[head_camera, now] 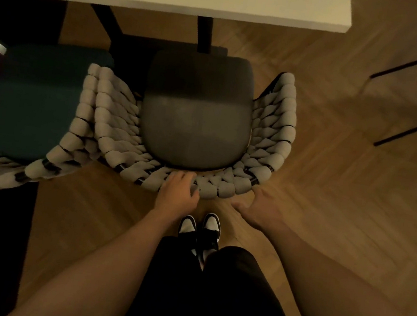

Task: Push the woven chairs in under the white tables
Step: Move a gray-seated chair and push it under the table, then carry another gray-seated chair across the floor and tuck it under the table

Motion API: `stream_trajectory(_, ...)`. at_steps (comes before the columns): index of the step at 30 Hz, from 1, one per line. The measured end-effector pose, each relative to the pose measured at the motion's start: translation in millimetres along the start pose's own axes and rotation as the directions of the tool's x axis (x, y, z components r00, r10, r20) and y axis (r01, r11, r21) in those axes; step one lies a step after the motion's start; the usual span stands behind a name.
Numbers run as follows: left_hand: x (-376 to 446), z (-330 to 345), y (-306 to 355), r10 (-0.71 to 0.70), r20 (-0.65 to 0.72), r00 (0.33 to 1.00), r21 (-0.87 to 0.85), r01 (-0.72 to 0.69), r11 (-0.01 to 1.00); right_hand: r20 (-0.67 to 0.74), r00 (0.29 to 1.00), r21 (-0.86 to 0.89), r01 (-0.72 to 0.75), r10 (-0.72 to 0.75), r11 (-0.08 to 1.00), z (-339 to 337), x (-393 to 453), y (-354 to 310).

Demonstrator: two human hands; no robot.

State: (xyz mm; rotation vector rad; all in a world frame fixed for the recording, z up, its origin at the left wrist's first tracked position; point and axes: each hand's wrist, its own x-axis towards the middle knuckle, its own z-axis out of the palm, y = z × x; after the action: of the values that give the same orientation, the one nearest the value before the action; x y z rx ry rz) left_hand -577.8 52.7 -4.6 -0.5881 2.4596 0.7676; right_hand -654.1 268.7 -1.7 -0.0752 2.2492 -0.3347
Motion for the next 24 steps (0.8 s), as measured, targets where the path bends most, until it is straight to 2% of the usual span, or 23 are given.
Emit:
stream_trajectory(4,13.3,6.1,38.6,0.085,0.177,0.981,0.07,-0.098,0.993,0.028,0.999,0.037,-0.019,0.018,0.999,-13.2,-15.0,16.5)
stream_trajectory(13,49.3,29.9,160.9,0.239,0.362,0.901,0.166,-0.314,0.935,0.041,0.995,0.213,-0.1,0.093,0.972,-68.3,-18.1,92.6)
stream_trajectory(17,79.9,48.3,231.9,0.251,0.454,0.855,0.171,-0.36,0.917,0.049,0.993,0.223,-0.113,0.104,0.968,-104.1,-7.3,140.5)
stream_trajectory(24,130.6,76.1,343.5,0.205,0.522,0.828,0.26,-0.383,0.886,0.066,0.988,0.213,-0.153,0.141,0.965,-184.9,22.3,236.7)
